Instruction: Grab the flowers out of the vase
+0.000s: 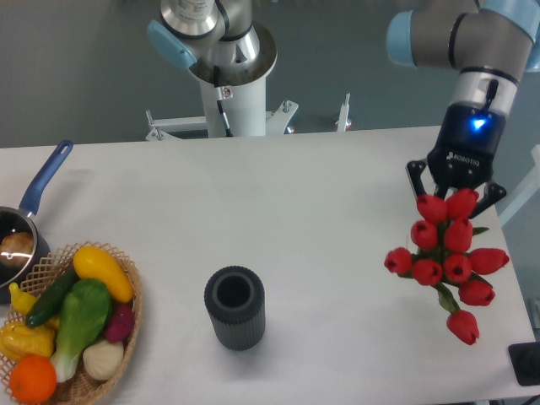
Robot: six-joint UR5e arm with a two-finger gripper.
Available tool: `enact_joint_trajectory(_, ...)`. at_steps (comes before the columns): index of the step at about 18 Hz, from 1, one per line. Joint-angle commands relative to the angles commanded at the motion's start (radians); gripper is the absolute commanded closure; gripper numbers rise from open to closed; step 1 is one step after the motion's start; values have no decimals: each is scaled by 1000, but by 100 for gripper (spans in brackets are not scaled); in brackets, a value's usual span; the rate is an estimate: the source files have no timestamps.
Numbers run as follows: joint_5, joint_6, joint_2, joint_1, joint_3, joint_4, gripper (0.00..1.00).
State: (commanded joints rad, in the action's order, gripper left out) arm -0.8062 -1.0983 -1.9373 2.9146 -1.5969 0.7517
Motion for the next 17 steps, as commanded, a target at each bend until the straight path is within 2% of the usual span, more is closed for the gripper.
enact_joint_trajectory(2, -94, -6, -9, -23, 0, 0, 100)
enact_joint_trajectory(8, -237, -18, -12, -37, 37, 29, 100)
enact_joint_trajectory(11, -364, -141, -20, -71, 41, 38, 98)
enact_joint_trajectory(13, -425, -202, -20, -78, 43, 81, 98)
enact_joint_trajectory(17, -621, -238, -48, -167, 60, 120, 99)
